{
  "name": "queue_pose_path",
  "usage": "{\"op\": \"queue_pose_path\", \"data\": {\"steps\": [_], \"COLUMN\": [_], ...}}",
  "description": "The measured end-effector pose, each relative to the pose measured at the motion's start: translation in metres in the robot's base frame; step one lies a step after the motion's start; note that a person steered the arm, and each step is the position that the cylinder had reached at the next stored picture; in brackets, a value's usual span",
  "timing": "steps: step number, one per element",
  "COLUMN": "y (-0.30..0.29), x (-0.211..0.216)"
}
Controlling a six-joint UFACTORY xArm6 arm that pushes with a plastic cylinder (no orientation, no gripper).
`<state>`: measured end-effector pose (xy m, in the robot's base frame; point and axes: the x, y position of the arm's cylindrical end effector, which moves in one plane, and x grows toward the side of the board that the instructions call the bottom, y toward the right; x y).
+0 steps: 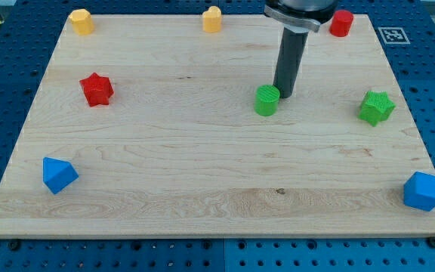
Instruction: Push the green circle to the bottom center
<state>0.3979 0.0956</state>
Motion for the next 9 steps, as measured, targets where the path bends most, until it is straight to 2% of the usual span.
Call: {"op": "queue_pose_path", "data": {"steps": [3,8,9], "y": [-0.031,-0.077,-0.085], "x": [0.001,0.085,0.088]}}
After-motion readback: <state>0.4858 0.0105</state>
